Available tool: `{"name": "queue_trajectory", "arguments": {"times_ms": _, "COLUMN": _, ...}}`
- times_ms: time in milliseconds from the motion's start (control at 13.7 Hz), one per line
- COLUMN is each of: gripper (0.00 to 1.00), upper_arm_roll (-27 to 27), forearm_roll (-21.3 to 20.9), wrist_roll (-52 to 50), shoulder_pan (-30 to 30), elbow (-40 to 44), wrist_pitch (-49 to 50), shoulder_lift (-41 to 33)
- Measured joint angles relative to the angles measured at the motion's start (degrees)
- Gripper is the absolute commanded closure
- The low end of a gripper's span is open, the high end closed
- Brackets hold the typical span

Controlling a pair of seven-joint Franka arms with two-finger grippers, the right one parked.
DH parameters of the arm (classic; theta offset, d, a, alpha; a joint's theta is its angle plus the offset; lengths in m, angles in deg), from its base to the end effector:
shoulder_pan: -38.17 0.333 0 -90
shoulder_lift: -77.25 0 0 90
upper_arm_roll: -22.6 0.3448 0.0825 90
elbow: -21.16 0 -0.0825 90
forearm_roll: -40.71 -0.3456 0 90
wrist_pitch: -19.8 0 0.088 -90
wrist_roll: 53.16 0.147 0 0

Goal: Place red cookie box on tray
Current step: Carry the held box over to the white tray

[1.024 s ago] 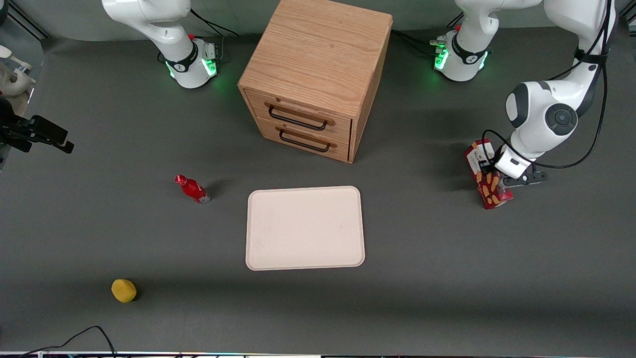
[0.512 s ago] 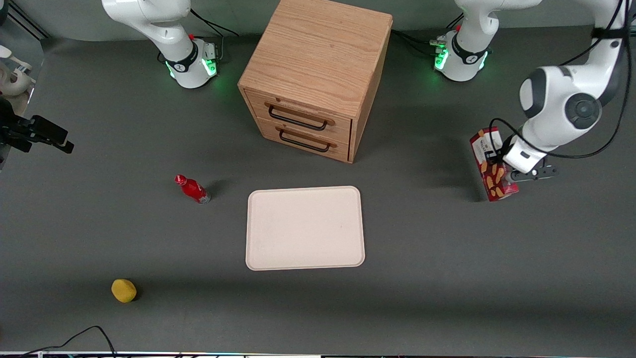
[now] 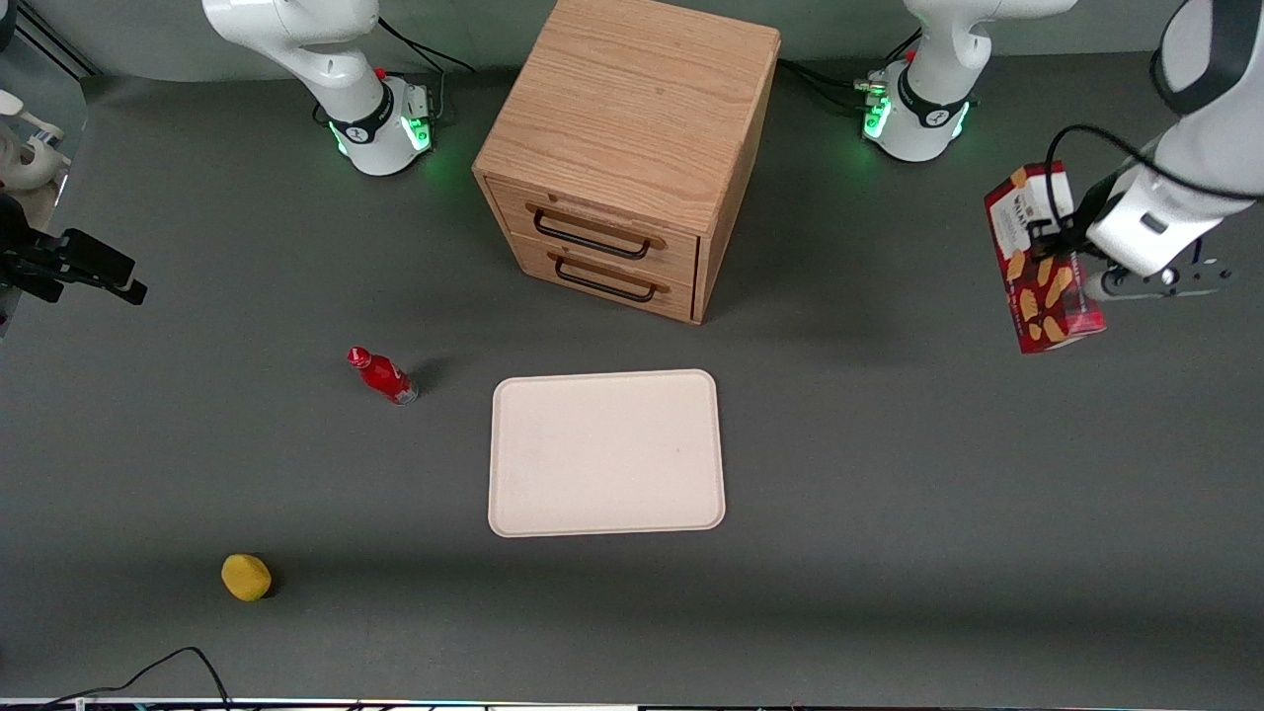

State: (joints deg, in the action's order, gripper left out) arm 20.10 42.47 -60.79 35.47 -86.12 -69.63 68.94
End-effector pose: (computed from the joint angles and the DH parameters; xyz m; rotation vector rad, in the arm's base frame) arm 0.4461 -0.0464 0.5541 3.1240 0.0713 -0.2636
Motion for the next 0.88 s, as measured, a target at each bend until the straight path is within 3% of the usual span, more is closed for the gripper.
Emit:
{"name": "queue_trajectory", "arguments": {"times_ms": 293, "gripper": 1.0, "upper_arm_roll": -7.6, "forearm_roll": 3.9, "wrist_roll": -12.1, "shoulder_pan": -0.6, "elbow": 8.1, "wrist_pitch": 2.0, "shoulder_lift": 3.1}}
{"name": "queue_trajectory", "arguments": {"times_ms": 585, "gripper": 1.0, "upper_arm_roll": -18.4, "forearm_roll": 4.6, "wrist_roll": -36.5, "shoulder_pan": -2.2, "elbow": 21.0, "wrist_pitch": -1.7, "shoulder_lift": 17.4}}
{"name": "queue_trajectory", "arguments": {"times_ms": 878, "gripper": 1.0, "upper_arm_roll": -19.8, "forearm_roll": -2.5, "wrist_roll": -53.5, "shoulder_pan": -10.2, "elbow": 31.2, "wrist_pitch": -10.9, "shoulder_lift": 33.1}}
